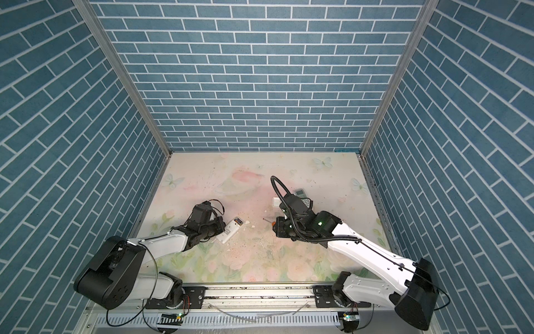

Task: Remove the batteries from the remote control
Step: 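Grasp the white remote with the left gripper while the right brings the screwdriver near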

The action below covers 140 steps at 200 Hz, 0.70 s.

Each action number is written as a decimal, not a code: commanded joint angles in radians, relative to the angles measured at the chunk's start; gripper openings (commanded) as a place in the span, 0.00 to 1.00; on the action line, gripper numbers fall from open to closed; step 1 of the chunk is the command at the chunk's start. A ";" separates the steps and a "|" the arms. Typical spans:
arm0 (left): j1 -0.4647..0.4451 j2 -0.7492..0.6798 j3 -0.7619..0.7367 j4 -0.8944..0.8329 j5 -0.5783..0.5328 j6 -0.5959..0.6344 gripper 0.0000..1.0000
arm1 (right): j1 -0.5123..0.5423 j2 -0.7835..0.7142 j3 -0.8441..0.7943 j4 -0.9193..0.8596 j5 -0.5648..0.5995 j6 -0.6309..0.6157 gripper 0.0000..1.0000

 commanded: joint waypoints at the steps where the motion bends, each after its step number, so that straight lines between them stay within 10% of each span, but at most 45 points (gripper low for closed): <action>1: -0.050 -0.020 -0.043 -0.029 -0.038 -0.044 0.01 | -0.008 0.002 0.081 -0.019 -0.015 0.035 0.00; 75: -0.063 -0.204 0.022 -0.259 -0.065 -0.003 0.47 | -0.033 0.042 0.129 -0.060 -0.043 -0.017 0.00; 140: -0.180 -0.234 0.097 -0.406 -0.108 0.050 0.64 | -0.125 0.086 0.204 -0.098 -0.121 -0.090 0.00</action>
